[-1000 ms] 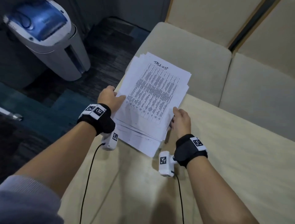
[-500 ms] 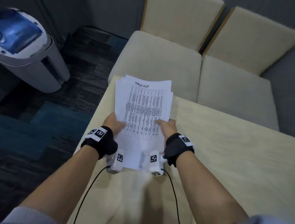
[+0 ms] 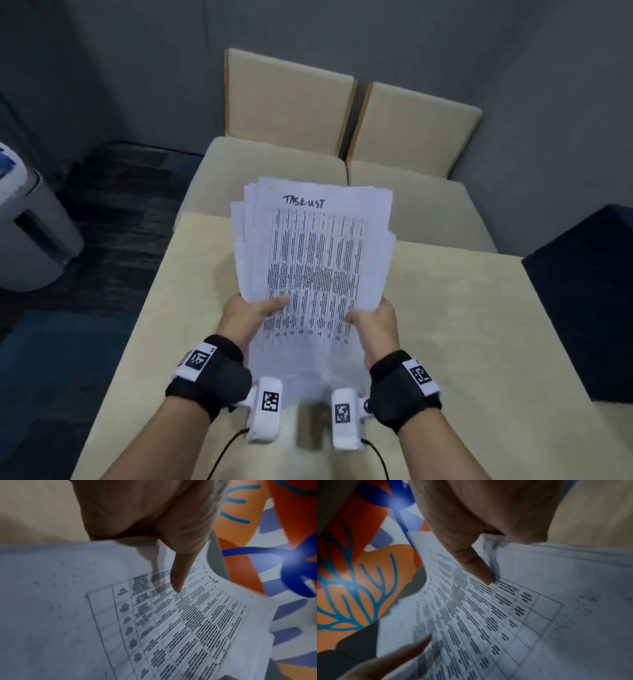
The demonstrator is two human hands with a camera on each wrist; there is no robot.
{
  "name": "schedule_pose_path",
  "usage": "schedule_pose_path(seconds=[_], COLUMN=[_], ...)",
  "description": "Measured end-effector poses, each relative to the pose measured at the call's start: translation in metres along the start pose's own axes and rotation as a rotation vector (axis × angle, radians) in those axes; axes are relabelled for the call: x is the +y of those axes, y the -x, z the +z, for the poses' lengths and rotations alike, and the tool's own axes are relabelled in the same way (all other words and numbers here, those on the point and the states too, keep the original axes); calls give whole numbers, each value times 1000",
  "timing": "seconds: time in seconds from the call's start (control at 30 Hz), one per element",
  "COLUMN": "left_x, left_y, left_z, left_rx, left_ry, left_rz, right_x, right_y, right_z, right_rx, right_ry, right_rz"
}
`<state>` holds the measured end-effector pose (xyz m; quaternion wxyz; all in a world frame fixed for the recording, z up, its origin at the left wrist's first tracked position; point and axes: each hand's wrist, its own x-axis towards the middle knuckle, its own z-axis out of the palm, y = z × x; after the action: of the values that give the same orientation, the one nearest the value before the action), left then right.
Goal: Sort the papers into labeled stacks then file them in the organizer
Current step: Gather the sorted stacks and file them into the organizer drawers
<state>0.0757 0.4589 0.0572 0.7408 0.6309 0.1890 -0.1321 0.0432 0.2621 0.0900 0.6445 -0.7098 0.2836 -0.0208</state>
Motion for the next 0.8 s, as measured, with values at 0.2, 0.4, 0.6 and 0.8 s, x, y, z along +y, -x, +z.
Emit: schedule_pose_path(seconds=[0.2,0.4,0.6,0.8], left_x=[50,52,50,-1], left_y=[48,88,100,80], left_z=[58,131,197,218], left_rx=[-68,-116,-23,75], left_ry=[60,187,219,154], left_rz=[332,481,608,561], right_x=[-39,-48,-44,14], right_y=[22,17,-14,-50], right_z=[-53,-119,-191,-228], right_rx=[-9,-34,-79,-207], right_ry=[-281,-334,-356,-155], right_rz=[-318,-454,-440,-259])
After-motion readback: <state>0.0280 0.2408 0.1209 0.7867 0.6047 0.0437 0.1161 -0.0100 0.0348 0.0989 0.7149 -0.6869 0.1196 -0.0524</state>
